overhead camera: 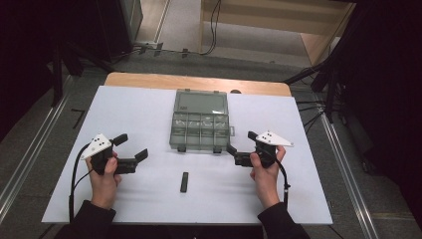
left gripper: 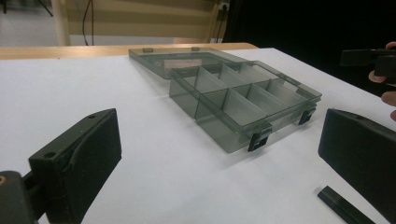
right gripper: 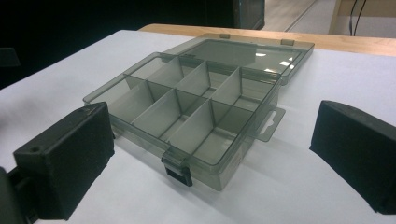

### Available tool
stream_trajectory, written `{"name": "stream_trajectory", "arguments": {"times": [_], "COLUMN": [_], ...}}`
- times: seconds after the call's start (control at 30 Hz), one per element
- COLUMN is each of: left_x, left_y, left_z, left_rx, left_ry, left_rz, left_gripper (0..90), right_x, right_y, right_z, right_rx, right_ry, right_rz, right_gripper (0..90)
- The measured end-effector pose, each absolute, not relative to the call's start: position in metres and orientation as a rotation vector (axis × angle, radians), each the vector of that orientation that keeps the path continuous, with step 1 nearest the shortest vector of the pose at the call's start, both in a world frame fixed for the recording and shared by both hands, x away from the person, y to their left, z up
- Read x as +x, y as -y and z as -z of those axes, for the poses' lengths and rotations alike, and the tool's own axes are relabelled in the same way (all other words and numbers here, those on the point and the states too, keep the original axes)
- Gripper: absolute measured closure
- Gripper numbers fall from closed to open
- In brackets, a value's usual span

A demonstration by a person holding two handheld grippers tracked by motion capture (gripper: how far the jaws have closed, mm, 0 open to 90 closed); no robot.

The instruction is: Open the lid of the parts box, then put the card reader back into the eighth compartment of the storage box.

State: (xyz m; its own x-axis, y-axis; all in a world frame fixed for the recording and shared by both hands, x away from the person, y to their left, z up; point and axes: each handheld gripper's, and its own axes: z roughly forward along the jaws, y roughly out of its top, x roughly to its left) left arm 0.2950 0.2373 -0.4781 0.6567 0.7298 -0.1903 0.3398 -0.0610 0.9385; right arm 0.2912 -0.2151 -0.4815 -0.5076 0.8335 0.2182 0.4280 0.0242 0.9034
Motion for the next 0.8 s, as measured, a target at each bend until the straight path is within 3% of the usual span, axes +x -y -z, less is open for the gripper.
{"name": "stream_trajectory", "arguments": {"times": [0.57, 0.63, 0.73, 0.8], "left_x": [0.269, 0.267, 0.263, 0.261], "left_y": [-0.262, -0.265, -0.270, -0.273], "left_z": [0.480, 0.480, 0.480, 0.481], "left_rx": [1.652, 1.647, 1.643, 1.644], "left_ry": [-0.878, -0.882, -0.885, -0.893], "left_rz": [-0.414, -0.417, -0.422, -0.424], "left_gripper": [0.0, 0.0, 0.0, 0.0], "right_x": [0.276, 0.275, 0.273, 0.272], "right_y": [0.181, 0.177, 0.171, 0.167], "right_z": [0.473, 0.473, 0.474, 0.475], "right_rx": [1.132, 1.130, 1.096, 1.088], "right_ry": [-2.093, -2.096, -2.145, -2.163], "right_rz": [-1.557, -1.547, -1.574, -1.546], "right_gripper": [0.3, 11.7, 13.8, 30.8]}}
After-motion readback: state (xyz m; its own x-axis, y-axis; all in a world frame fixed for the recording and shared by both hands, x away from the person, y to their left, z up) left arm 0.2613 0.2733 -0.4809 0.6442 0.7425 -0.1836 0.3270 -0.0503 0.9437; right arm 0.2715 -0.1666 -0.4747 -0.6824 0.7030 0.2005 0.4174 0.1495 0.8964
